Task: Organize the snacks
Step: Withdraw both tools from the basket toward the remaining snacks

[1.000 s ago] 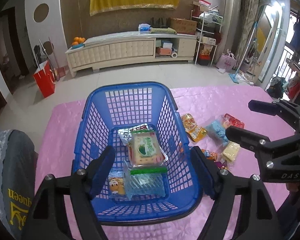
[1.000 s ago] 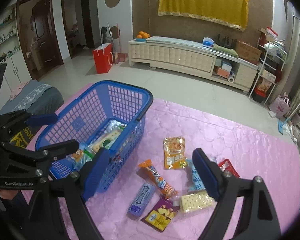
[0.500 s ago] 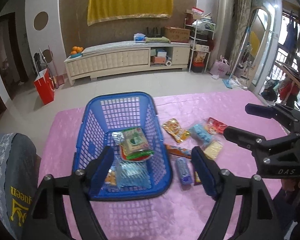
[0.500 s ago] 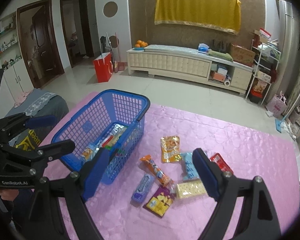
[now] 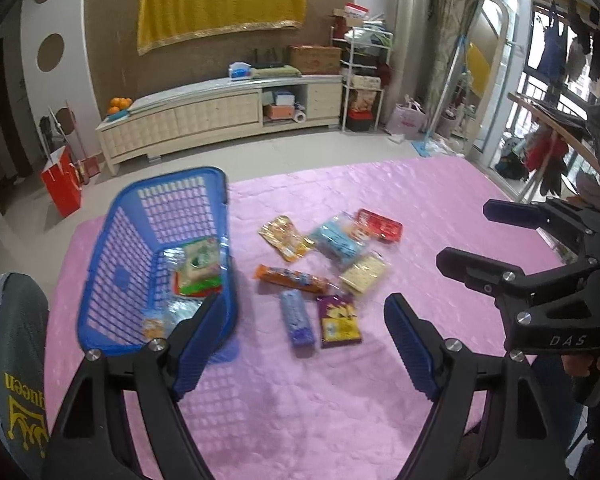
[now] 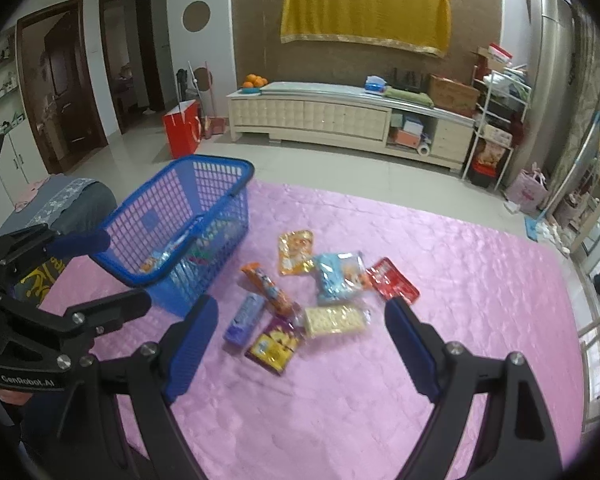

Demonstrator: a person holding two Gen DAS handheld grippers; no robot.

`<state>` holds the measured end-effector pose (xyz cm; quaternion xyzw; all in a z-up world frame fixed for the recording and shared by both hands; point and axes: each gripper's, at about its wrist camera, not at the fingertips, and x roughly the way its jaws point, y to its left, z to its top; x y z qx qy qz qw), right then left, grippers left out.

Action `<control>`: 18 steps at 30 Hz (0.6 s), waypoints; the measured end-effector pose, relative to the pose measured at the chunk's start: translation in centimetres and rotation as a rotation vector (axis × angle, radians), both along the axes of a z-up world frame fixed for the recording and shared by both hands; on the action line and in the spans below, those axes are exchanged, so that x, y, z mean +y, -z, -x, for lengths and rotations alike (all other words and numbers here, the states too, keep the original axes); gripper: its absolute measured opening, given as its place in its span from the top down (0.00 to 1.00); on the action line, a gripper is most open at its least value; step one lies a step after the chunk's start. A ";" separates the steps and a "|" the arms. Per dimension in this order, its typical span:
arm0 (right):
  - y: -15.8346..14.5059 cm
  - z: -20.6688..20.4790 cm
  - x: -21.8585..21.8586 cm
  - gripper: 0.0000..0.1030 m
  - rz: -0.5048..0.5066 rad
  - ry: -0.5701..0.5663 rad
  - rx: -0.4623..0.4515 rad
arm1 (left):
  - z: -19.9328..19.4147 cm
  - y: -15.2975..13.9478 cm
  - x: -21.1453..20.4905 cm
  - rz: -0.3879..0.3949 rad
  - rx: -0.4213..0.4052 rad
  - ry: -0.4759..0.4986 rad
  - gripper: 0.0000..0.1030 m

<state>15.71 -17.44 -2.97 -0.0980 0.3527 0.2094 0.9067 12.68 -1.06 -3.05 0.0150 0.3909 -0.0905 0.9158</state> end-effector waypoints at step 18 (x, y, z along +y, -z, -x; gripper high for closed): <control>7.2 0.5 -5.1 0.14 -0.064 0.093 0.149 | -0.6 6.7 -4.2 -0.038 0.133 -0.014 0.23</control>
